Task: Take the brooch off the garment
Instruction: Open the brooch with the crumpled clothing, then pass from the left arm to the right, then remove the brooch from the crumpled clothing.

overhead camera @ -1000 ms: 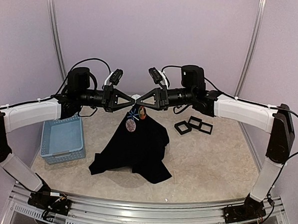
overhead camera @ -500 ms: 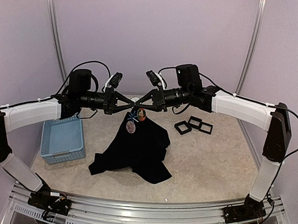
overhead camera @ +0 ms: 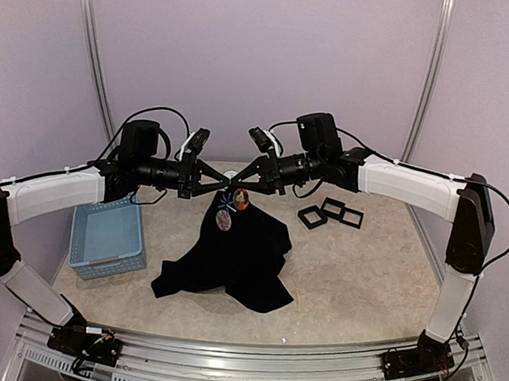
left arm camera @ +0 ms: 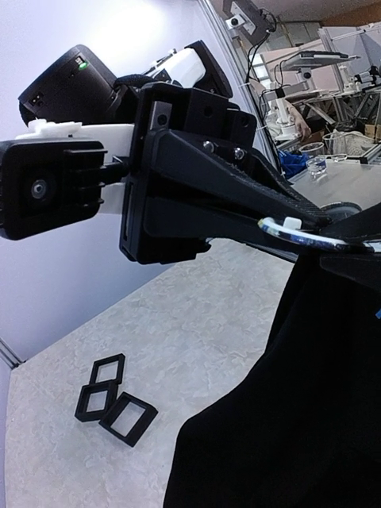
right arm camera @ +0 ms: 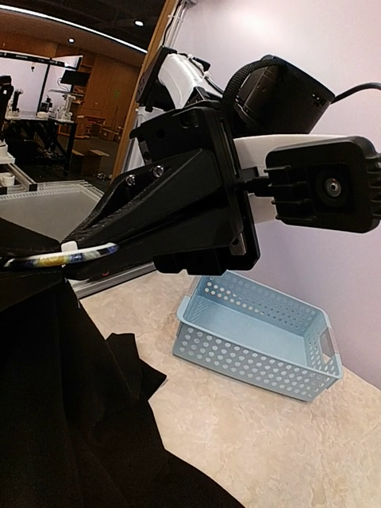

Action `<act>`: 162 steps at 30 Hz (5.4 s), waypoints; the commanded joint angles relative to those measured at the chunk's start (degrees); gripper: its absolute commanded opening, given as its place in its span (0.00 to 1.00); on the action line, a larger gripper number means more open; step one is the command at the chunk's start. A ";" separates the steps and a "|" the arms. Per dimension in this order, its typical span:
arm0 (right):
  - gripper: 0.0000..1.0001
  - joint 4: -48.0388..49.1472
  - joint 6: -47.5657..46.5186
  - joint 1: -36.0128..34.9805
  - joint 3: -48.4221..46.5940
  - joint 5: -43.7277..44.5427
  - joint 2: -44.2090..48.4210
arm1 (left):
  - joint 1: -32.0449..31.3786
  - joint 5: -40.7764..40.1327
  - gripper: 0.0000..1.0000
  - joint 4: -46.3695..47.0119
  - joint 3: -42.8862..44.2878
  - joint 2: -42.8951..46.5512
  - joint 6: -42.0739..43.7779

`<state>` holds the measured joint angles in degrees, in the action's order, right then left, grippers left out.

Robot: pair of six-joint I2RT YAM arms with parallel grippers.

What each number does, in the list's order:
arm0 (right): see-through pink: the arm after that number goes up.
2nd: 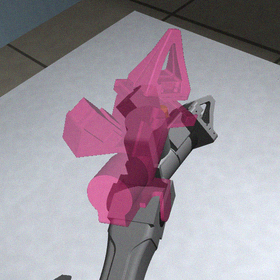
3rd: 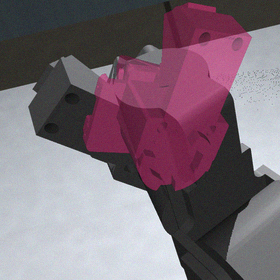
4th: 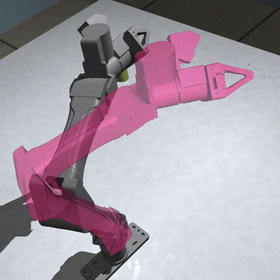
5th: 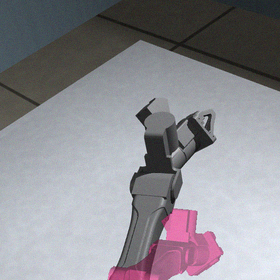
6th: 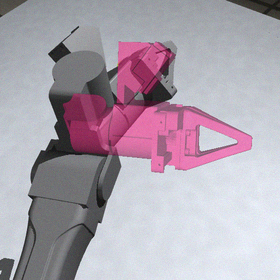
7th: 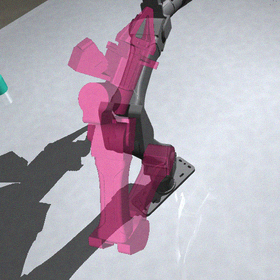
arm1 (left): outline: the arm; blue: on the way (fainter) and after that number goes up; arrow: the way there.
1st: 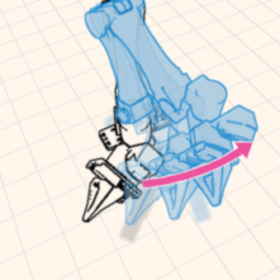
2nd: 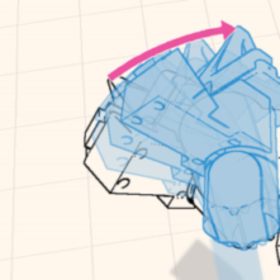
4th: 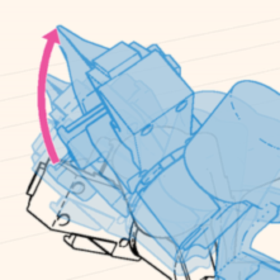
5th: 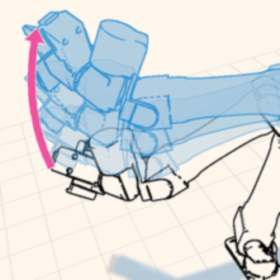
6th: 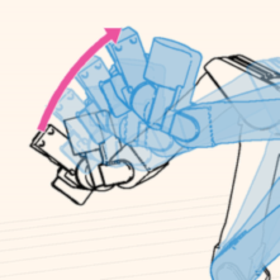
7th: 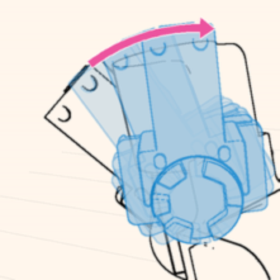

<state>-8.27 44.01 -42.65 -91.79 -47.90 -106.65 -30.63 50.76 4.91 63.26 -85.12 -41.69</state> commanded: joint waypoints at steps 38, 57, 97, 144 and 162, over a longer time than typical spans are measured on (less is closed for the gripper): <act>0.16 -7.20 -7.59 4.29 -1.64 0.93 -6.75 | -1.54 5.56 0.00 5.62 7.81 -4.31 -2.29; 0.71 13.70 -6.67 7.67 10.71 -6.08 7.49 | 0.75 4.85 0.00 4.98 5.63 -4.66 -4.01; 0.11 19.90 -0.32 3.99 7.60 -8.28 1.56 | -0.39 6.78 0.00 6.56 6.02 -5.70 -4.20; 0.00 15.97 -5.33 4.03 9.62 1.56 4.44 | -3.03 0.35 0.00 -10.95 6.66 -6.28 9.73; 0.00 -6.11 -24.93 1.78 5.48 13.88 6.79 | -3.03 -0.39 0.00 -10.66 5.31 -5.17 9.22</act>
<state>-7.99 23.90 -39.94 -84.20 -38.13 -101.41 -33.47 50.52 -5.78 69.12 -91.90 -32.69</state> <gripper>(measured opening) 0.030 0.014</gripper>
